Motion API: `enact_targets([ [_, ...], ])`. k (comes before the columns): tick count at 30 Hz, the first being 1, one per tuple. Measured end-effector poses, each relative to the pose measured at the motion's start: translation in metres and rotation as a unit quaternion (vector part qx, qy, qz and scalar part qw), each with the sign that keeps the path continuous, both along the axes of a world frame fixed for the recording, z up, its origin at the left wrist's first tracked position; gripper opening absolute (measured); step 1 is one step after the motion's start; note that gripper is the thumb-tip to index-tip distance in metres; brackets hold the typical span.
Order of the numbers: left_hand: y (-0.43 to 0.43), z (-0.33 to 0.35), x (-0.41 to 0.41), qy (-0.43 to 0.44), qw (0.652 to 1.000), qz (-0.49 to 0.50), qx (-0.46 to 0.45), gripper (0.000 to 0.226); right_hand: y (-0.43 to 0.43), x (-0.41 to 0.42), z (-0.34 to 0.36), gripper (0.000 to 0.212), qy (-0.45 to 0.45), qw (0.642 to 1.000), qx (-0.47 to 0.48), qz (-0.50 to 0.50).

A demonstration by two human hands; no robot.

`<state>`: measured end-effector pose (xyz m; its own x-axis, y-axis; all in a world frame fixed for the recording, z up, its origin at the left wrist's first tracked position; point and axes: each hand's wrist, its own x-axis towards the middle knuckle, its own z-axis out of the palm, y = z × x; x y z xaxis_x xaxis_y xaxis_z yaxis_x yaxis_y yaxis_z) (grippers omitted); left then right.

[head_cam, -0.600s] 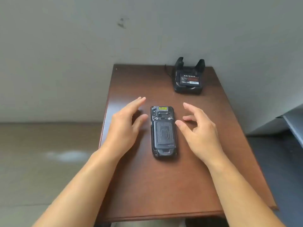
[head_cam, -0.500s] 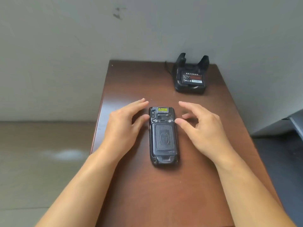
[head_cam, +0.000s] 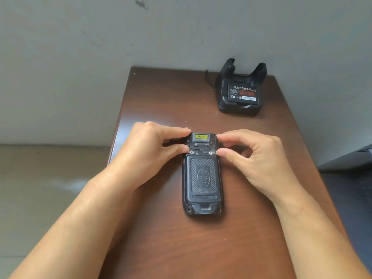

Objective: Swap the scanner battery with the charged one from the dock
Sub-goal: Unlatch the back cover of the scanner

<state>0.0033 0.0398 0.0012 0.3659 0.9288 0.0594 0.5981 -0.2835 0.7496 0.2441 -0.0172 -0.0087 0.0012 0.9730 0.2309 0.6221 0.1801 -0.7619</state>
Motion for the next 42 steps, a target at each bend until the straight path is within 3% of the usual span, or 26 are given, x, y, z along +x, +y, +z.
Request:
enact_targets([
  [16, -0.001, 0.008, 0.004, 0.038, 0.999, 0.011, 0.026, 0.036, 0.002, -0.010, -0.007, 0.017, -0.023, 0.996, 0.074, -0.052],
  [30, -0.002, 0.010, 0.004, 0.052, 0.998, -0.004, 0.040, 0.036, 0.005, -0.015, 0.002, 0.019, -0.044, 0.997, 0.013, -0.055],
  [37, -0.001, 0.010, 0.002, 0.043, 0.999, -0.011, 0.031, 0.035, 0.006, -0.020, 0.012, 0.036, -0.073, 0.995, -0.045, -0.060],
  [42, -0.002, 0.007, 0.002, 0.023, 0.999, 0.003, 0.029, 0.030, 0.012, -0.046, 0.014, 0.059, -0.119, 0.988, -0.080, -0.057],
])
